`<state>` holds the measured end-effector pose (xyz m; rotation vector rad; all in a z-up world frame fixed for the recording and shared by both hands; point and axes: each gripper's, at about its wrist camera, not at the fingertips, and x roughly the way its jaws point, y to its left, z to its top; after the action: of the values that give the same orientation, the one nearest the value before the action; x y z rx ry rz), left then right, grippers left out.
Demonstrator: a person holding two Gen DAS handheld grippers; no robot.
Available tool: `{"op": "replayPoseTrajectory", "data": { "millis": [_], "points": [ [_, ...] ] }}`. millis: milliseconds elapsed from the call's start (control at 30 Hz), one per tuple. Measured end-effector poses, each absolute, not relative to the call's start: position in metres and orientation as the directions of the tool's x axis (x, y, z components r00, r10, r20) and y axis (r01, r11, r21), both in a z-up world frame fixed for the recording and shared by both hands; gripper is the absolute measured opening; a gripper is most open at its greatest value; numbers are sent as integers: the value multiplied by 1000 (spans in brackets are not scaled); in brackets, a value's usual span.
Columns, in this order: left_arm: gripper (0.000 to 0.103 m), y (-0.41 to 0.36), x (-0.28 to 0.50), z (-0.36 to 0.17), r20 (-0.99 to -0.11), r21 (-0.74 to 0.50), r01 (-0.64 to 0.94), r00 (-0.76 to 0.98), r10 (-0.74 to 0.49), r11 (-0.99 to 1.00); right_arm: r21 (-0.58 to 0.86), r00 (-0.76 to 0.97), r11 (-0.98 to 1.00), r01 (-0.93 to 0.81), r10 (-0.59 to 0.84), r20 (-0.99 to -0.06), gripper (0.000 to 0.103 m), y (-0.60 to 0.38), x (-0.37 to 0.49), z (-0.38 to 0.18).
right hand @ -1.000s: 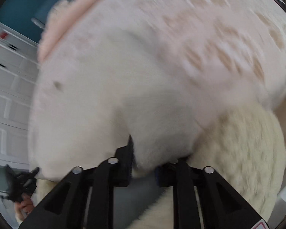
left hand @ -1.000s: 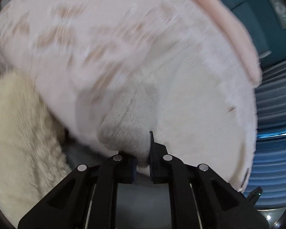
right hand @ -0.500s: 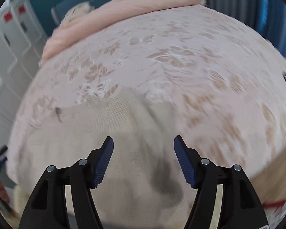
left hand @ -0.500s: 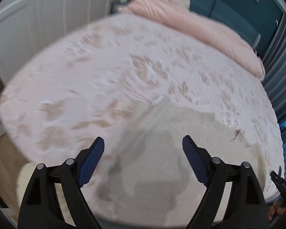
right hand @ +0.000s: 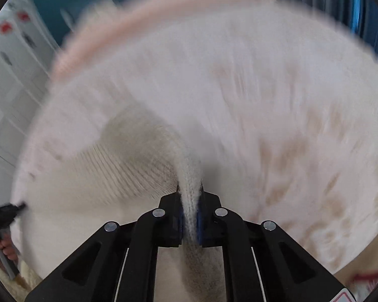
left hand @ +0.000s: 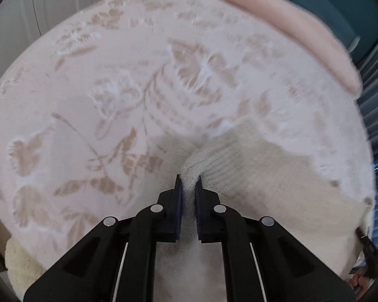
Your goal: Fold small clothes
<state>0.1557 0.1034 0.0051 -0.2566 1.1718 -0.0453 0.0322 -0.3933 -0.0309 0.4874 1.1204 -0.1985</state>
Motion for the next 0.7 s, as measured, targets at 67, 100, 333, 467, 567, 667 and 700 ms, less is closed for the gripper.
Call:
{"op": "replayPoseTrajectory", "data": {
  "millis": [67,100,333,467,567,667,700],
  "points": [
    [9,101,154,4,-907,-200,-98,394,-147,975,313,471,855,413,94,-877,11,-400,27,-33],
    [13,100,150,13,-903,-193,-81,406,-145,978,324,487,842,431,85,-869,20,-401,22,-20],
    [20,85,96,71,-843,-219,-12,506,-183,976,300,622,928,220,104,-776,15,-302,-3,52],
    [27,36,59,40,-882,-218,82,411,-232,972,214,435,976,46,174,-884,14,-205,20,-23],
    [27,15,44,15,-906,-128,132,387,-170,983,152,458,987,51,113,-882,13,-189,19,-18],
    [29,7,38,17,-900,-78,168,413,-142,983,244,514,969,34,192,-836,11,-192,5,16],
    [29,7,39,17,-900,-82,162,412,-143,983,230,508,972,37,180,-842,11,-189,3,13]
  ]
}}
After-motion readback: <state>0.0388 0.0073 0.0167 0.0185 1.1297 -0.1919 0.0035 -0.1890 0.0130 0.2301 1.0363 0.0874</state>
